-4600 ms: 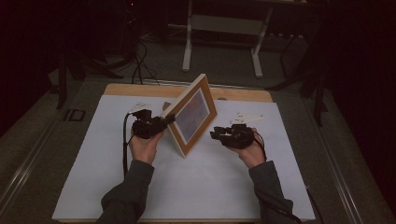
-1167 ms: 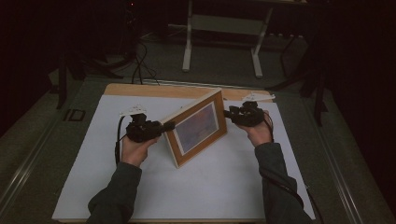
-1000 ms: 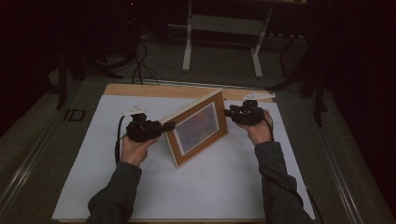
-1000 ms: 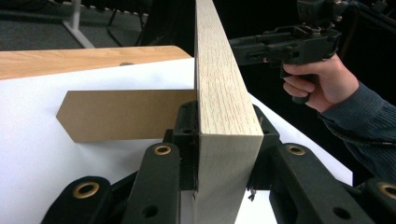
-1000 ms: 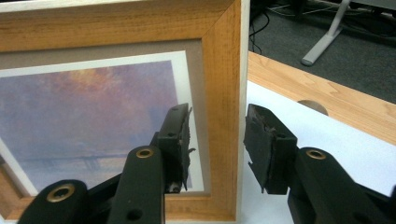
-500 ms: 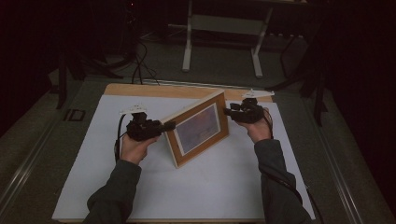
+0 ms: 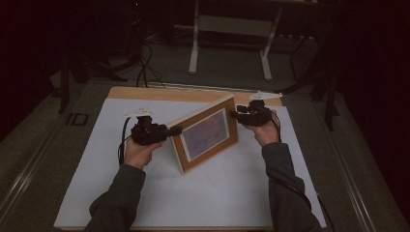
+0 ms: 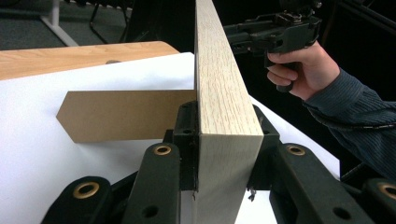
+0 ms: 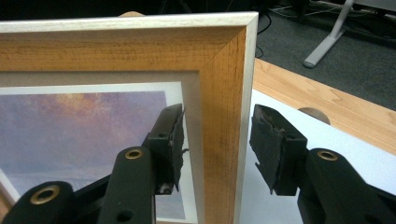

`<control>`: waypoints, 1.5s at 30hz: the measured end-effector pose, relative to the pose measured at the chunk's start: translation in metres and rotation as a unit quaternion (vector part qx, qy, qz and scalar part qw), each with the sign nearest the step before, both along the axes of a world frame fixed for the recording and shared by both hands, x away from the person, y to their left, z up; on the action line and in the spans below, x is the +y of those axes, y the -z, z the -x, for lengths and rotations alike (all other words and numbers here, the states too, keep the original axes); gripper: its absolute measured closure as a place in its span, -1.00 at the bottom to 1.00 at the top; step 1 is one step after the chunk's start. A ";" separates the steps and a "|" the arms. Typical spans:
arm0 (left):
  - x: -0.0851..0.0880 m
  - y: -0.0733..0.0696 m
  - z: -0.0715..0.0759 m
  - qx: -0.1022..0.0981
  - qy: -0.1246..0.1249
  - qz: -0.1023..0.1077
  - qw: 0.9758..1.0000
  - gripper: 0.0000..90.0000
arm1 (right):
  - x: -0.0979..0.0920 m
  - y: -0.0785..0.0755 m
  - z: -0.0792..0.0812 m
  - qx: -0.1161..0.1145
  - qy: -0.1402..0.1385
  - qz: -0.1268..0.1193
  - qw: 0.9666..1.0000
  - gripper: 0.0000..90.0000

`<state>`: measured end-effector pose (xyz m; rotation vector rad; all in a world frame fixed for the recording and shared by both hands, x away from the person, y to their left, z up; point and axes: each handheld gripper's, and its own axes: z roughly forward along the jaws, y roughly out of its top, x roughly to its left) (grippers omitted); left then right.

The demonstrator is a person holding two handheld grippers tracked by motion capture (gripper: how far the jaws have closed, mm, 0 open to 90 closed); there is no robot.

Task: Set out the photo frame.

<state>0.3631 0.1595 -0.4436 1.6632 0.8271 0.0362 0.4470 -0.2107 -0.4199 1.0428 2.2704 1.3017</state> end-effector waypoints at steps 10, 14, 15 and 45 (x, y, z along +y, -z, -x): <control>0.001 0.001 -0.002 0.002 0.007 0.002 1.000 0.59 | 0.000 0.000 -0.003 0.000 0.001 0.002 1.000 0.19; 0.002 0.001 -0.003 0.003 0.012 0.002 1.000 0.59 | 0.000 0.000 -0.003 0.002 0.002 0.002 1.000 0.19; 0.002 0.001 -0.003 0.003 0.013 0.002 1.000 0.59 | 0.000 0.000 -0.003 0.003 0.001 0.003 1.000 0.19; 0.004 0.002 -0.011 0.005 0.040 0.007 0.999 0.59 | -0.003 -0.002 -0.006 0.007 -0.014 0.001 1.000 0.22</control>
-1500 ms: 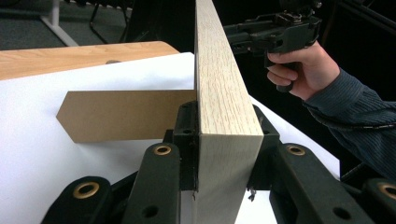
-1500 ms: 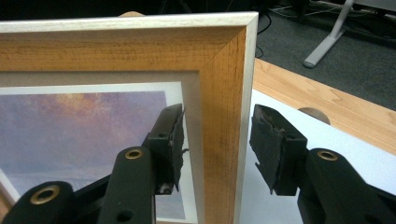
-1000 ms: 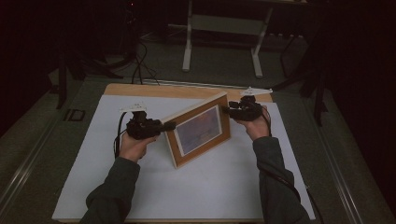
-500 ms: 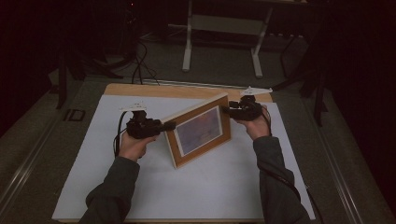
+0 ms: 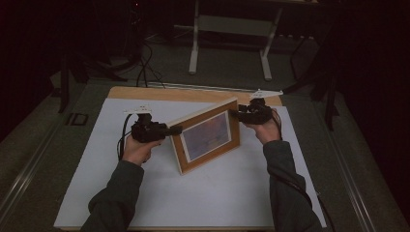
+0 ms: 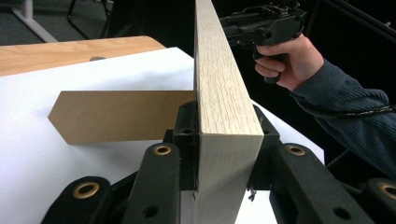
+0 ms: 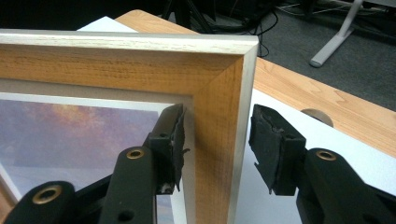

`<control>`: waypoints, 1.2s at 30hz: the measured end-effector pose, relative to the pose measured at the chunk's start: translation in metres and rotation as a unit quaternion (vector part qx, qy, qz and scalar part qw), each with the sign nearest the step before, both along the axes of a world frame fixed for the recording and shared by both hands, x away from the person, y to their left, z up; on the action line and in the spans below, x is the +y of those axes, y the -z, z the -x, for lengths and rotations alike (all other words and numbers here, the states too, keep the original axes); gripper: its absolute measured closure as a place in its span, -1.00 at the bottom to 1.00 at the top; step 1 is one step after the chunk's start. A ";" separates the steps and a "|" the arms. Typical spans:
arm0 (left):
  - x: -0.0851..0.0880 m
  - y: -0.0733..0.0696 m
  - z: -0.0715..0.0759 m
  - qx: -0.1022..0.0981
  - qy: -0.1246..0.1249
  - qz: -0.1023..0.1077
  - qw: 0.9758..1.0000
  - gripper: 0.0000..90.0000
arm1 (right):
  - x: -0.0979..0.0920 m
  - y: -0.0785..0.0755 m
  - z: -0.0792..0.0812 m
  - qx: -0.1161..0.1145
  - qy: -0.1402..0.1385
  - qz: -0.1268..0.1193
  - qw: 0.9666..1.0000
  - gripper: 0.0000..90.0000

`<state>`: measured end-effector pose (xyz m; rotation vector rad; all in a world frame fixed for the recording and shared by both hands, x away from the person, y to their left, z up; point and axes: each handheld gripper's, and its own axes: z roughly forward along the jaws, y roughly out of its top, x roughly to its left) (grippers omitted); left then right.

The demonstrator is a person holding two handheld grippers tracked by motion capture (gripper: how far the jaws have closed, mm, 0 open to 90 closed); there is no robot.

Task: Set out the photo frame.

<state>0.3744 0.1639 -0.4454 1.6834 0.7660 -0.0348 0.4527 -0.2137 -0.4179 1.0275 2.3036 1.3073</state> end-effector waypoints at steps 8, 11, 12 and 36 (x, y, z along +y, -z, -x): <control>0.002 0.001 -0.003 0.000 0.010 0.003 1.000 0.59 | -0.003 0.000 -0.001 0.004 -0.007 0.000 1.000 0.34; 0.002 0.001 -0.005 0.000 0.014 0.002 1.000 0.59 | -0.005 0.000 -0.001 0.005 -0.011 0.000 1.000 0.36; 0.002 0.001 -0.005 0.000 0.014 0.002 1.000 0.59 | -0.005 0.000 -0.001 0.005 -0.011 0.000 1.000 0.36; 0.005 0.000 -0.012 0.002 0.036 0.000 0.999 0.59 | -0.004 0.004 -0.005 0.028 -0.048 -0.014 0.998 -0.01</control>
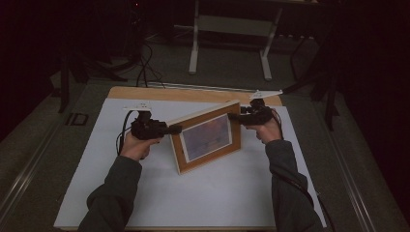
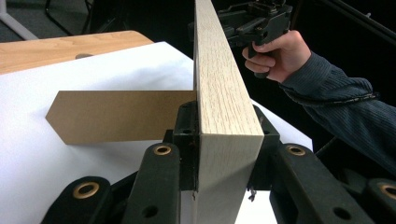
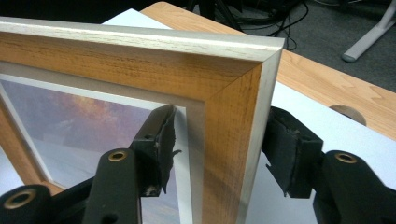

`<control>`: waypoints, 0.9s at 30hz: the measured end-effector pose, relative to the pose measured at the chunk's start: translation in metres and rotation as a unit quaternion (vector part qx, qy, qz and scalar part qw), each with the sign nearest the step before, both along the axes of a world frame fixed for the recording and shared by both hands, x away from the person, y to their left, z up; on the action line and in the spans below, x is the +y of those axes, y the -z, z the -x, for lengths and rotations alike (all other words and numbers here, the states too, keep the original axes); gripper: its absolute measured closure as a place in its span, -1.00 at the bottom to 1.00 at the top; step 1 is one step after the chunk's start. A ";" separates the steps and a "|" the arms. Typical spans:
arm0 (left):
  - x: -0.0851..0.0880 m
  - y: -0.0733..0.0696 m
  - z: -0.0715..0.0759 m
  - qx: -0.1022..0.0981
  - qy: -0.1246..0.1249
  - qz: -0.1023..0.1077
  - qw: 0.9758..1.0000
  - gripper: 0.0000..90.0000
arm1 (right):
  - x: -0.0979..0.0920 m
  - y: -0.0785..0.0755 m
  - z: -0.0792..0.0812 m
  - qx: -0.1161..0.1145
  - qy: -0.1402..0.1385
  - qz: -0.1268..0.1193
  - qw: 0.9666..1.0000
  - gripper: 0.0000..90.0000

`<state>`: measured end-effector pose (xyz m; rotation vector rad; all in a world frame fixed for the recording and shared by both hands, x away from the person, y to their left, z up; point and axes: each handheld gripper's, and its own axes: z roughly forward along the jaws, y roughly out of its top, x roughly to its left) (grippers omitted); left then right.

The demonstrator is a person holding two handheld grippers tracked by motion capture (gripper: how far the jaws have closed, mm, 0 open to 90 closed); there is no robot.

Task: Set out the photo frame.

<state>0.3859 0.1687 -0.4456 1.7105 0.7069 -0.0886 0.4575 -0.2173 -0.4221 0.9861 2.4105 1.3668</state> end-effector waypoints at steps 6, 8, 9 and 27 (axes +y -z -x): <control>0.000 0.000 -0.001 0.000 0.002 0.001 1.000 0.59 | 0.001 0.000 -0.003 0.009 -0.008 -0.004 1.000 -0.09; 0.000 0.000 -0.002 -0.001 0.003 0.002 1.000 0.59 | 0.002 0.001 -0.003 0.010 -0.012 -0.005 1.000 -0.14; 0.000 0.001 -0.002 0.000 0.004 0.003 1.000 0.59 | 0.004 0.002 -0.004 0.013 -0.018 -0.005 1.000 -0.20; 0.002 0.000 -0.004 -0.008 -0.029 -0.006 1.000 0.59 | -0.006 0.005 -0.002 0.023 -0.029 -0.018 0.999 0.02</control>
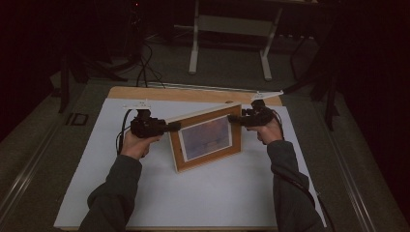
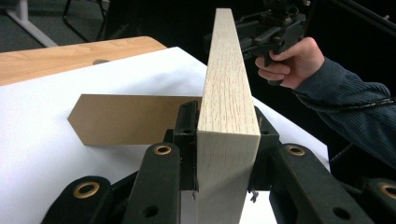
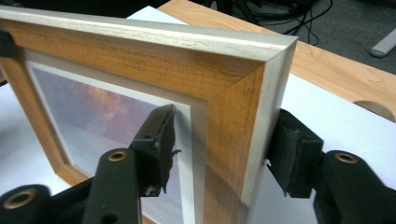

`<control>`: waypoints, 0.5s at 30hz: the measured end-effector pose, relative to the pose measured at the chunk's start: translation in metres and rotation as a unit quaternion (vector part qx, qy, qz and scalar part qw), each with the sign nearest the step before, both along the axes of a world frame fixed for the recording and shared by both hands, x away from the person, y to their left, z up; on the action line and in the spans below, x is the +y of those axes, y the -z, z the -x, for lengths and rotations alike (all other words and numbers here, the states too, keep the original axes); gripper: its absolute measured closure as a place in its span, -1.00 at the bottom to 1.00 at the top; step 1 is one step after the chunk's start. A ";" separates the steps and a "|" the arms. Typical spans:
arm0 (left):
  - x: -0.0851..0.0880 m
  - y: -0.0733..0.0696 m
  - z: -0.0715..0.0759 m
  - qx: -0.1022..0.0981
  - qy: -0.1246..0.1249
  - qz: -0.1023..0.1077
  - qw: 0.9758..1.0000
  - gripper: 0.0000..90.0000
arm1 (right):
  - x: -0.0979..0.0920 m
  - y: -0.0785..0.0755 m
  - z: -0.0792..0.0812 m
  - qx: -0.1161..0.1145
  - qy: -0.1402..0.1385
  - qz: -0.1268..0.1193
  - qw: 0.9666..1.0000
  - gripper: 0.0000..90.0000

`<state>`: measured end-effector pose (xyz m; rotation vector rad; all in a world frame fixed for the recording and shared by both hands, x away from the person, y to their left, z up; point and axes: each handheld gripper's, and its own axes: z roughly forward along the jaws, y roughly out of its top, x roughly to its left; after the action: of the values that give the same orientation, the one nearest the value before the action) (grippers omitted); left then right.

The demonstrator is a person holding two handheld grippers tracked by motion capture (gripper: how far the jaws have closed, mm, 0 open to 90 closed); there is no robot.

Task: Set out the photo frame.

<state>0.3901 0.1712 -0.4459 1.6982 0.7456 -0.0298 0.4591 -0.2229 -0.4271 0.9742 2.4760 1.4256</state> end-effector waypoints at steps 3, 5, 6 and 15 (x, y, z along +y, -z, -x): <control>0.001 0.001 -0.001 0.001 -0.006 0.002 1.000 0.59 | -0.004 0.001 0.001 0.000 -0.007 -0.005 1.000 0.12; 0.001 0.001 -0.001 0.000 -0.007 0.001 1.000 0.59 | -0.005 0.002 0.002 0.000 -0.007 -0.009 1.000 0.14; 0.001 0.001 -0.001 0.000 -0.007 0.001 1.000 0.59 | -0.005 0.002 0.002 0.000 -0.007 -0.009 1.000 0.14; 0.001 0.000 -0.002 -0.004 -0.002 -0.003 1.000 0.60 | -0.004 0.002 -0.002 0.006 -0.011 -0.028 1.000 0.01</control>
<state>0.3917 0.1719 -0.4458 1.7019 0.7444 -0.0182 0.4614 -0.2271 -0.4286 0.9713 2.4744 1.5084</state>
